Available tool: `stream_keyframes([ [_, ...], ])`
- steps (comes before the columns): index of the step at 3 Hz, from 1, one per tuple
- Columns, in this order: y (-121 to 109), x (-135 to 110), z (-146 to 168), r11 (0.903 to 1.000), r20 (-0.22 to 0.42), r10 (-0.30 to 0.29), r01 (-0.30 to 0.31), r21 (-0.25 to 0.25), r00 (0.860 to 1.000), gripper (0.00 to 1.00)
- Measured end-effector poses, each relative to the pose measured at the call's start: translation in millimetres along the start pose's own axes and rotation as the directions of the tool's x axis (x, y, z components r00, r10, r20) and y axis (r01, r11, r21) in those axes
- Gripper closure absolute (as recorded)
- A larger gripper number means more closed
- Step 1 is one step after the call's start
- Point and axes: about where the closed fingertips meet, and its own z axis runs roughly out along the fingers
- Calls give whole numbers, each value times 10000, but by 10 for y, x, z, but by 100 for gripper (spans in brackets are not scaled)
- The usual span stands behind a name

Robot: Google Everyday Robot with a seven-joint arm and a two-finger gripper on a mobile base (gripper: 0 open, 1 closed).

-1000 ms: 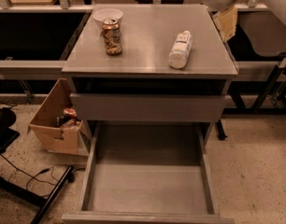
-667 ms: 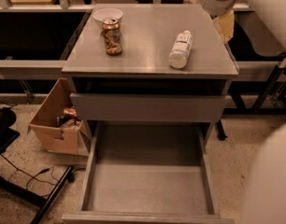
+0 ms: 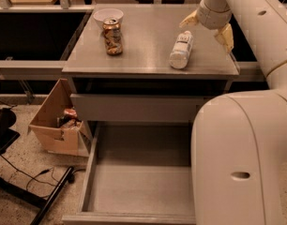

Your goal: Place blue plastic bottle into middle drawer

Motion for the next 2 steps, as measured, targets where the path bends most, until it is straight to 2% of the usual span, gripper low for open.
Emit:
stream_keyframes([
  [1, -173, 117, -269, 9913, -242, -1167, 1179, 579, 9929, 0],
  [2, -398, 146, -549, 9718, -681, -1952, 2023, 1211, 9784, 0],
])
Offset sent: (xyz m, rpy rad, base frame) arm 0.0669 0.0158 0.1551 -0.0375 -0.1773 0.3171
